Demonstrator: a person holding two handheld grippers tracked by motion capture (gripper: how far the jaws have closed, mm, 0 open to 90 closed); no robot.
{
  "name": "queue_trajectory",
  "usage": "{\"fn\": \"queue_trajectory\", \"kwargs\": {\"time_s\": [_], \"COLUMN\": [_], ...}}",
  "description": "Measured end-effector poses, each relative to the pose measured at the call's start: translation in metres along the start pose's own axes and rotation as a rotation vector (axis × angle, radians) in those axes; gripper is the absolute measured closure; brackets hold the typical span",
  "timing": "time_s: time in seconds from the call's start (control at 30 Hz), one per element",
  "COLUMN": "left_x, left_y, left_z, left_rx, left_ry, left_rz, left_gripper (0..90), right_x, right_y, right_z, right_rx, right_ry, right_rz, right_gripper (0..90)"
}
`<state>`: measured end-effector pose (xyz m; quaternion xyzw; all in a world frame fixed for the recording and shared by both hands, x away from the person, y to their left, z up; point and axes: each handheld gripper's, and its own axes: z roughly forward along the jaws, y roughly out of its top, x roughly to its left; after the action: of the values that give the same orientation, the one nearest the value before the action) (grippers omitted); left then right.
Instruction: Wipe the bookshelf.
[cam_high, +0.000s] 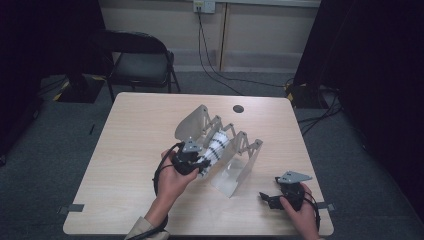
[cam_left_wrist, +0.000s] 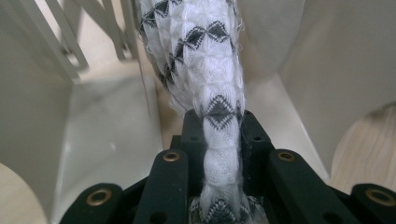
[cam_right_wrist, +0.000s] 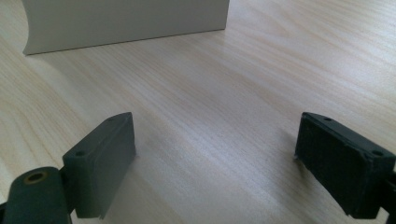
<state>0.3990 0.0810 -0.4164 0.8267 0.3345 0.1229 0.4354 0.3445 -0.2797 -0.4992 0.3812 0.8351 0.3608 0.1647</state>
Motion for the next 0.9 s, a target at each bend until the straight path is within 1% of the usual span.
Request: {"fn": "queue_trajectory", "kwargs": {"time_s": [0.03, 0.13, 0.23, 0.3, 0.33, 0.43, 0.5, 0.67, 0.8, 0.83, 0.87, 0.9], "left_x": [0.0, -0.001, 0.002, 0.004, 0.005, 0.005, 0.006, 0.008, 0.009, 0.01, 0.009, 0.009], "left_y": [0.005, 0.016, 0.017, 0.013, 0.01, -0.001, -0.009, -0.023, -0.035, -0.038, -0.04, -0.042], "left_z": [-0.003, -0.007, -0.004, 0.002, 0.004, 0.014, 0.02, 0.031, 0.036, 0.037, 0.039, 0.039], "left_rx": [-0.022, -0.058, -0.059, -0.033, -0.02, 0.005, 0.03, 0.058, 0.085, 0.096, 0.093, 0.1], "left_ry": [0.005, 0.023, 0.047, 0.061, 0.067, 0.065, 0.067, 0.067, 0.065, 0.063, 0.062, 0.062], "left_rz": [-0.004, 0.004, -0.018, -0.036, -0.038, -0.068, -0.077, -0.086, -0.086, -0.091, -0.101, -0.094], "left_gripper": [75.9, 75.9, 76.0, 76.1, 76.2, 76.3, 76.3, 76.3, 76.2, 76.2, 76.2, 76.2], "right_x": [0.0, 0.0, 0.0, 0.0, 0.0, 0.0, 0.0, 0.0, 0.0, 0.0, 0.0, 0.0], "right_y": [0.0, 0.0, 0.0, 0.0, 0.0, 0.0, 0.0, 0.0, 0.0, 0.0, 0.0, 0.0], "right_z": [0.0, 0.0, 0.0, 0.0, 0.0, 0.0, 0.0, 0.0, 0.0, 0.0, 0.0, 0.0], "right_rx": [0.0, 0.0, 0.0, 0.0, 0.0, 0.0, 0.0, 0.0, 0.0, 0.0, 0.0, 0.0], "right_ry": [0.0, 0.0, 0.0, 0.0, 0.0, 0.0, 0.0, 0.0, 0.001, 0.001, 0.001, 0.001], "right_rz": [0.0, 0.0, 0.0, 0.0, 0.0, 0.0, 0.0, 0.0, 0.0, 0.0, 0.0, 0.0], "right_gripper": [11.4, 11.4, 11.4, 11.4, 11.4, 11.4, 11.4, 11.4, 11.4, 11.4, 11.4, 11.4]}}
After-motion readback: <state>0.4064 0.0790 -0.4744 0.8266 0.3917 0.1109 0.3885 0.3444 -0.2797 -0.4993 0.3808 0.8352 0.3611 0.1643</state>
